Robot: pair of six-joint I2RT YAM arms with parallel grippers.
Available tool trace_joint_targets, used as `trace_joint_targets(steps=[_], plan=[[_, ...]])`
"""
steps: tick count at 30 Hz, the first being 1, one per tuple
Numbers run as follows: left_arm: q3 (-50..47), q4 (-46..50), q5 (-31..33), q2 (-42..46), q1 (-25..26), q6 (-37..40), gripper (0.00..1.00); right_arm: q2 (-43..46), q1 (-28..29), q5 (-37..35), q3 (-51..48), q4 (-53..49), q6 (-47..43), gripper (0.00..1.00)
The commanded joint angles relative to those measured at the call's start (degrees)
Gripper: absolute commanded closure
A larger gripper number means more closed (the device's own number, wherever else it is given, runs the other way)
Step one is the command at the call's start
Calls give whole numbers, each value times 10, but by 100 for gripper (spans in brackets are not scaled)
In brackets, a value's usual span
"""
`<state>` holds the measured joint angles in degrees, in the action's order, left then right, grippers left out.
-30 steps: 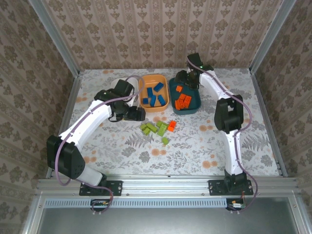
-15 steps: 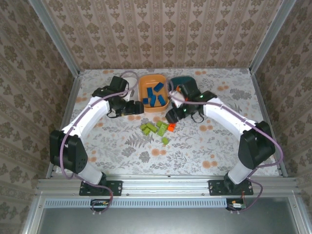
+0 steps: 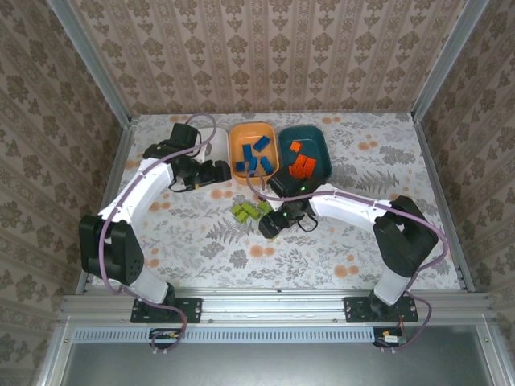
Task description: Sort the legos into containers by color
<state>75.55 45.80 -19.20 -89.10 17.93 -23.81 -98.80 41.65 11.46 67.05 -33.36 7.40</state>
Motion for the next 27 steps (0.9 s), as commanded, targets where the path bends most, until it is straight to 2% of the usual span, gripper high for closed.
trace_joint_targets(steps=[1, 6, 15, 18, 22, 27], plan=[[-13, 4, -9, 17, -8, -2, 16, -18, 2, -32, 0, -10, 17, 25], [-25, 7, -9, 29, -17, 2, 16, -37, 11, -38, 1, -14, 16, 29], [-35, 15, -9, 44, -24, 3, 16, -81, 30, -51, 5, -12, 23, 41], [-40, 17, -9, 49, -25, 3, 16, -84, 31, -60, 7, -5, 29, 49], [-45, 21, -9, 54, -26, 4, 16, -87, 32, -67, 16, -3, 31, 67], [-44, 23, -8, 57, -26, 3, 15, -68, 34, -66, 10, -6, 30, 73]])
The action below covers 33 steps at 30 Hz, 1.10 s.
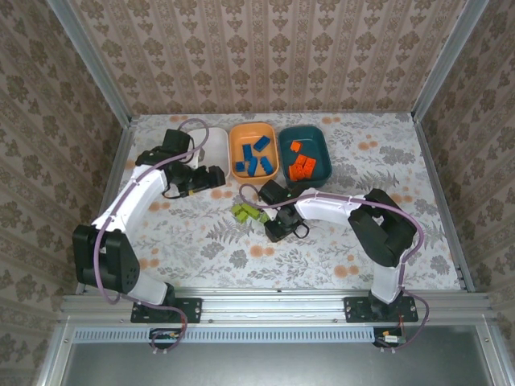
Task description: Sort the legos into containers by color
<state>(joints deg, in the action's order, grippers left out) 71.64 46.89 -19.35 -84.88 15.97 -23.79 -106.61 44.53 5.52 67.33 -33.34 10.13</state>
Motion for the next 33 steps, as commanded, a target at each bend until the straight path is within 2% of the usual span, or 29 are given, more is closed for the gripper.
trace_joint_targets(steps=[1, 5, 8, 12, 16, 22, 33], plan=[[-4, 12, -6, 16, -8, 3, 15, 20, 5, -5, 4, -8, 3, 74], [0, 12, -4, 17, -8, 2, 15, 75, -2, 25, 1, -13, 5, 79], [0, 10, 1, 22, -11, -1, 15, 109, -25, 106, 15, 5, 27, 79], [-9, -3, 1, 48, -20, -18, 15, 100, -53, 189, 69, 41, 82, 79], [-24, -7, 17, 92, -30, -30, 15, 29, -64, 236, 176, 65, 136, 79], [-50, 10, 51, 164, -39, -28, 15, -118, -64, 271, 341, 114, 229, 78], [-86, 36, 34, 214, -63, -16, 15, -377, -63, 253, 676, 30, 270, 76]])
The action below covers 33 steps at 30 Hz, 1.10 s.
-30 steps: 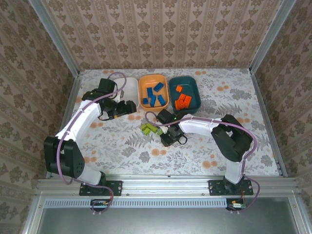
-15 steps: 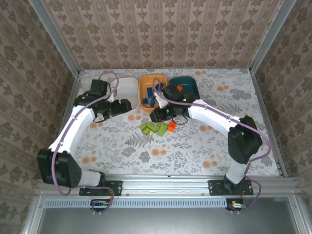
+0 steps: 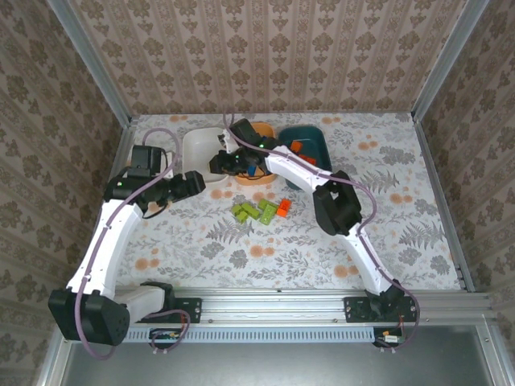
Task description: Sort the legos into containers by color
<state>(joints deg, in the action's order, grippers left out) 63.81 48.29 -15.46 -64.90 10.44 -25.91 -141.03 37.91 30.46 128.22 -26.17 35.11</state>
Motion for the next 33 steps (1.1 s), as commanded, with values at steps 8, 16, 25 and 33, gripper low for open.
trace_joint_targets(steps=[8, 16, 25, 33], plan=[[-7, 29, 3, 16, -8, 16, 13, -99, 2, -18, 158, -69, 48, 52], [4, 23, 6, 1, -7, 16, 13, -84, -6, -23, 164, -73, 41, 39], [31, -14, 2, -19, -5, -5, 13, 23, -13, -25, 113, -99, -47, 38], [40, -65, 1, -41, 6, -35, 13, 243, -39, -77, -181, -78, -175, 36]])
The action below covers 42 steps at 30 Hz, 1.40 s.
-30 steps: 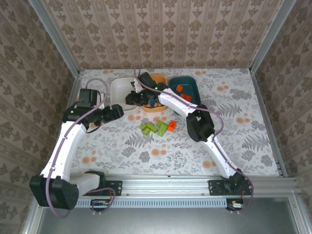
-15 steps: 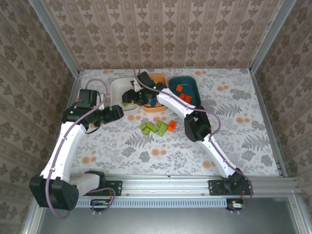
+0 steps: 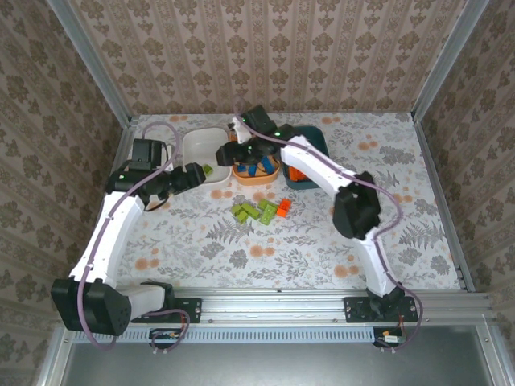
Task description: Sort the legos into containers by color
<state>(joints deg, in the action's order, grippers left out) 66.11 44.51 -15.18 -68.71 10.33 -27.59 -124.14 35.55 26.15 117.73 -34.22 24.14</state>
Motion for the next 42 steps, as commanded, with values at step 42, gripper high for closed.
trace_joint_targets(steps=[42], plan=[[15, -41, 11, -64, 88, -22, 0, 108, -20, -322, -302, -157, 310, 25]])
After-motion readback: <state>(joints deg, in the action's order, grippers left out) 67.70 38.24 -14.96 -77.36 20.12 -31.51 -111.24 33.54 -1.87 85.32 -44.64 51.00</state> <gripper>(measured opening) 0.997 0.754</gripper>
